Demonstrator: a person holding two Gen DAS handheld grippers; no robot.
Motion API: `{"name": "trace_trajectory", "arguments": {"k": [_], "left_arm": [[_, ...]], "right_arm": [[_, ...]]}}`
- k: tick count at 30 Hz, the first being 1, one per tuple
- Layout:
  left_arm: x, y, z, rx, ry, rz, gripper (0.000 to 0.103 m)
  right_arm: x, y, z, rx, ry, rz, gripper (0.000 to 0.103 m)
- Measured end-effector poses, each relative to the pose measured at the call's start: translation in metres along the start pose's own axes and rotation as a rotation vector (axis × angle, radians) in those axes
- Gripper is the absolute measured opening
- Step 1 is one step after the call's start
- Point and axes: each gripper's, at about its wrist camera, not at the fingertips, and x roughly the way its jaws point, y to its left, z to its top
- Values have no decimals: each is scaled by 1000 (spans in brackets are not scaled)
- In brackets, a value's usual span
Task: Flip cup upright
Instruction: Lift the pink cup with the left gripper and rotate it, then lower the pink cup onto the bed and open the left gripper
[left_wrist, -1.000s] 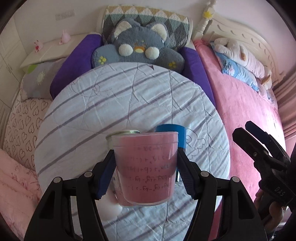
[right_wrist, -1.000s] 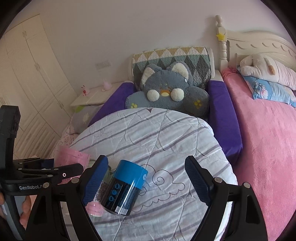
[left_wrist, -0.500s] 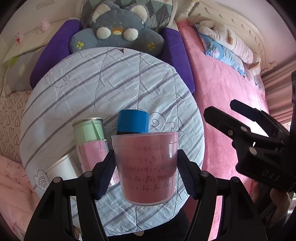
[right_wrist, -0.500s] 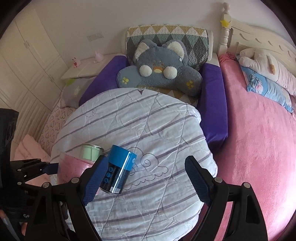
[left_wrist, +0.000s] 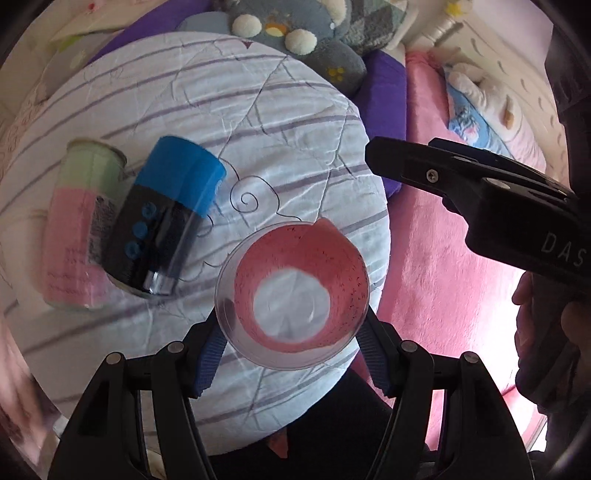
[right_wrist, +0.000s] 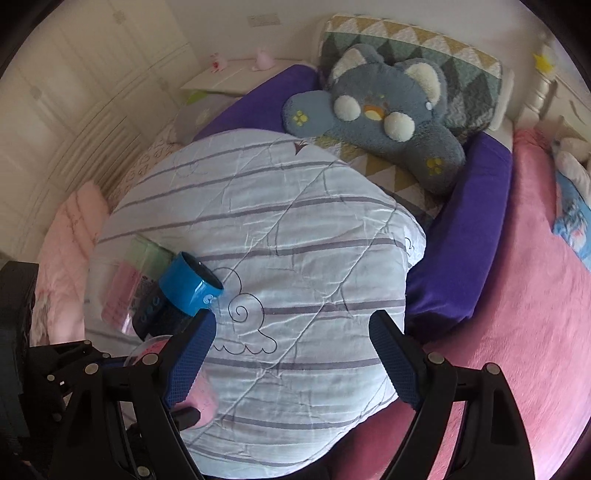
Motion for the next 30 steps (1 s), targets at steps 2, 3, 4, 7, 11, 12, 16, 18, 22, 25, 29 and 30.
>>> {"name": "trace_trajectory", "arguments": {"k": [2,3,4,7,11,12,16,18,22,25,29,30], "left_arm": [[5,-2,-11,-58,-33,17,67],[7,-1,-15,-83,-48,23,67],[11,0,-19,-105,-60,31,67],[28,7,-27,-179,-100,46,67],[43,14,-41,-238,-176,63,67],[44,14,-42,-242,-189,70,67],[34,11,-41,-238,-305,114,67],[34,14,-42,-254,-329,118,66],[42,16,-46,-281,-334,145,66],[43,19,-47,-315,-376,162,67],[42,17,-50,-340,-417,182,81],[40,16,-52,-345,-426,178,85]], "right_arm": [[6,1,-2,-82,9,27,86],[9,2,-3,-111,11,41,86],[13,3,-4,-138,21,60,86],[23,6,-9,-224,12,89,86],[34,5,-19,-294,-27,123,86],[35,4,-22,-302,-42,134,86],[30,2,-33,-312,-114,196,86],[24,0,-38,-308,-157,212,86],[16,-6,-50,-305,-226,221,86],[16,-12,-57,-299,-250,239,86],[21,-15,-64,-293,-255,267,86],[22,-16,-66,-289,-258,279,86]]}}
